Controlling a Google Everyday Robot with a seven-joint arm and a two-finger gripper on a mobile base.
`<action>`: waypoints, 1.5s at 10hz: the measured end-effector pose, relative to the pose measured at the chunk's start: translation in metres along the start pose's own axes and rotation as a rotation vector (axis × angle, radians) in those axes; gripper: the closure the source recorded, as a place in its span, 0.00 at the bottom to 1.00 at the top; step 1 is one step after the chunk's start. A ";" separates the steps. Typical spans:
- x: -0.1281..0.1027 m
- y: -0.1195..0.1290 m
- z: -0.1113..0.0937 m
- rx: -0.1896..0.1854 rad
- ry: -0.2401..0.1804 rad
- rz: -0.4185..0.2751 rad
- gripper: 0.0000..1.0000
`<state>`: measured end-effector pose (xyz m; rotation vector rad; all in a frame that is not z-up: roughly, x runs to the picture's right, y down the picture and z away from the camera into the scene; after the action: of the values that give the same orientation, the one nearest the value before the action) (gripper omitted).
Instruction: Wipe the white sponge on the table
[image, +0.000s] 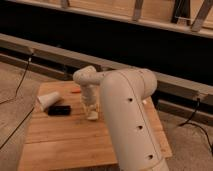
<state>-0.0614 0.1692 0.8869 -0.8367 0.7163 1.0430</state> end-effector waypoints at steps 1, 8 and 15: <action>0.006 -0.012 0.005 0.010 0.017 0.028 1.00; -0.005 -0.109 -0.008 0.015 -0.028 0.294 1.00; -0.061 -0.107 -0.025 -0.001 -0.092 0.270 1.00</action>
<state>0.0148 0.0929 0.9513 -0.7002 0.7643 1.3147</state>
